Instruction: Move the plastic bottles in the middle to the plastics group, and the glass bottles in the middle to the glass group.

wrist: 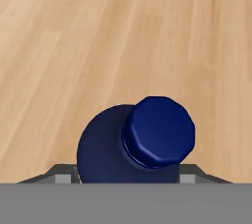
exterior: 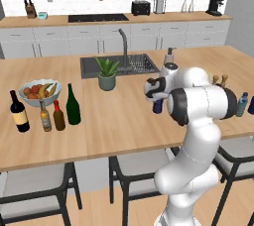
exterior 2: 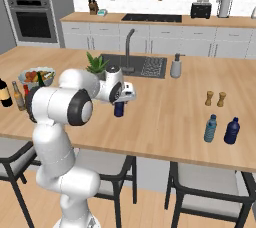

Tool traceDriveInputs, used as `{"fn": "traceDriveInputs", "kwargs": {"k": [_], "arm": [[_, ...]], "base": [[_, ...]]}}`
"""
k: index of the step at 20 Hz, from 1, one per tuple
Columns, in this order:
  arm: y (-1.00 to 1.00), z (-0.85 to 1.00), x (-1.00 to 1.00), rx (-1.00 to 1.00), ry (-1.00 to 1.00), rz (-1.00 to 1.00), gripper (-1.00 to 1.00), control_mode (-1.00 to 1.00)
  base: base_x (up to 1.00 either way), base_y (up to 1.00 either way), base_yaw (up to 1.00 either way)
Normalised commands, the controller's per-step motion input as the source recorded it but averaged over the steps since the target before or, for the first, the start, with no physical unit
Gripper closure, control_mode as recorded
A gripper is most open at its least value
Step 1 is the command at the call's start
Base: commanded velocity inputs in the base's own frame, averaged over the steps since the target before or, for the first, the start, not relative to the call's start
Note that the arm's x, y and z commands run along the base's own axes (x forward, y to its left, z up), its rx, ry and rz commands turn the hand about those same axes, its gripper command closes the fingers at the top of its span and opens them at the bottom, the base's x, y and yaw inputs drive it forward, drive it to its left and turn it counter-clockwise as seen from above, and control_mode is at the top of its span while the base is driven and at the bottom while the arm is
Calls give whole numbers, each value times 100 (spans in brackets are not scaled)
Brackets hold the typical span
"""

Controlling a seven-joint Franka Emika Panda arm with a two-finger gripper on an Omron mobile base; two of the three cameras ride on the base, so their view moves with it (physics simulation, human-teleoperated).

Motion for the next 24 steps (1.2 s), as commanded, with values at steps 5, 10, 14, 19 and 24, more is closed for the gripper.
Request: {"fn": "traceDriveInputs", "kwargs": {"k": [5, 10, 14, 19, 24], "arm": [[-95, 33, -81, 3, 8, -35, 100, -100], [-100, 46, -41, 0, 8, -38, 100, -100], [-100, 33, -26, -2, 2, -33, 100, -100], [-99, 3, -10, -3, 3, -29, 100, -100], [-87, 0, -14, -6, 0, -29, 100, -100]], "base": [[0, 0, 0], [0, 0, 0], [0, 0, 0], [0, 0, 0], [0, 0, 0]]}}
